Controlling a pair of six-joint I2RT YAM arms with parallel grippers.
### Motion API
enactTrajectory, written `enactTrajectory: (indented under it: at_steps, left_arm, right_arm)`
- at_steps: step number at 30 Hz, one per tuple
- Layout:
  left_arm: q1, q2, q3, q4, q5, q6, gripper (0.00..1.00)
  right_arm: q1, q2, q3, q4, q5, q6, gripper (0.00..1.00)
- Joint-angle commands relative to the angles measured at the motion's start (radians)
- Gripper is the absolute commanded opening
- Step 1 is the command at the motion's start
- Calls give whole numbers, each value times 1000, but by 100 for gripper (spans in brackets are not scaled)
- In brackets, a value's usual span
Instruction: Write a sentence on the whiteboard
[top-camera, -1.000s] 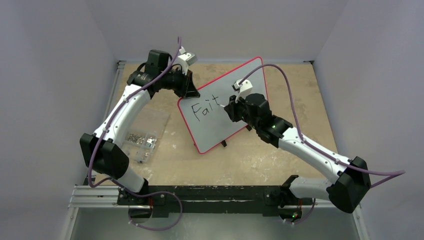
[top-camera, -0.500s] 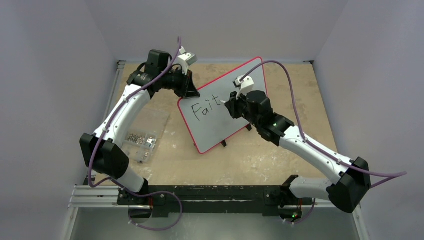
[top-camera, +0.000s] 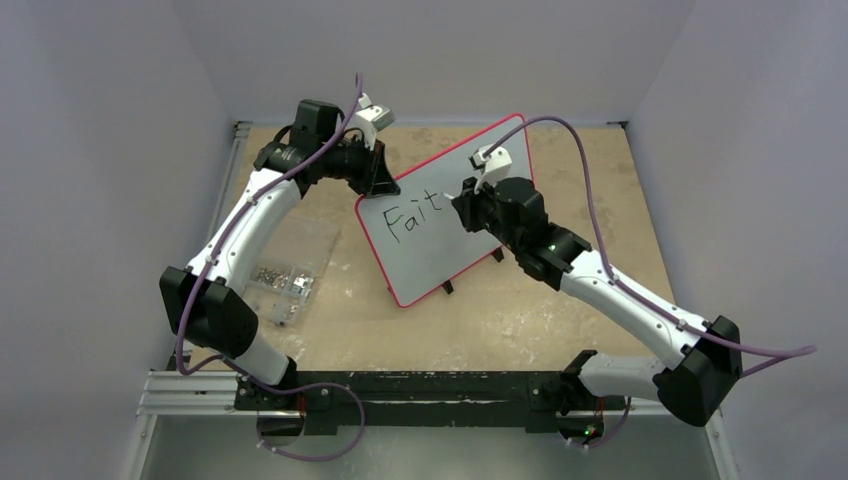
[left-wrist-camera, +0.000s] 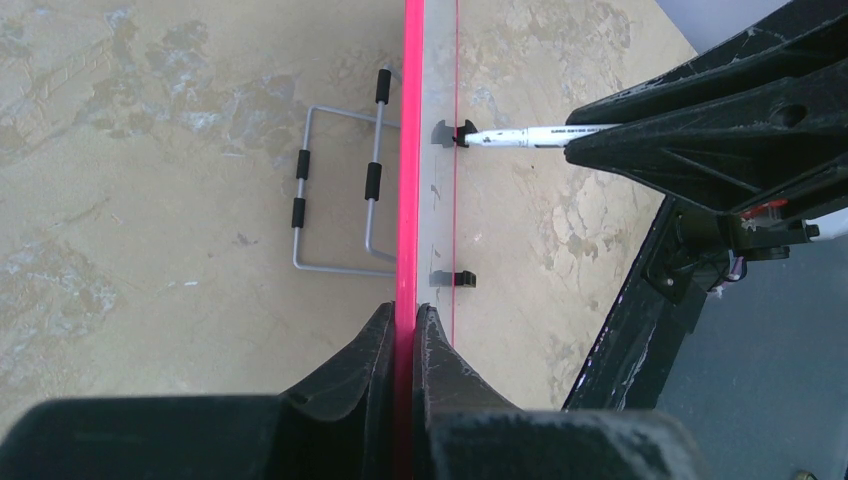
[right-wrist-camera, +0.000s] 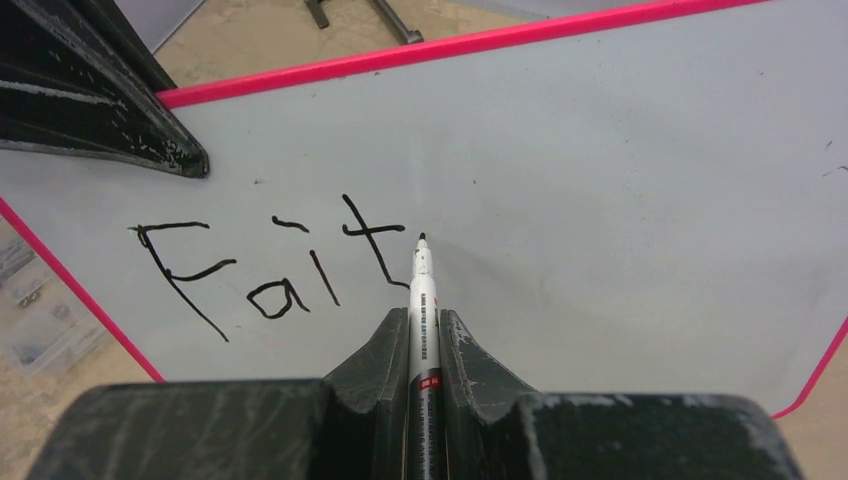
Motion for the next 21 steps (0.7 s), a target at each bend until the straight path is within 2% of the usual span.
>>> enactTrajectory:
  at_steps: [1,13,21]
  left_arm:
    - [3,-40,6,48,-61,53,0]
    - [3,-39,8,47,-59,53,0]
    - [4,-37,8,45,-60,54,0]
  right_arm:
    - [-8,-18,64,45,61,-4,0]
    - [-24,44,132,70,46,1,0]
    - [-24,50,98,76,32,6,0]
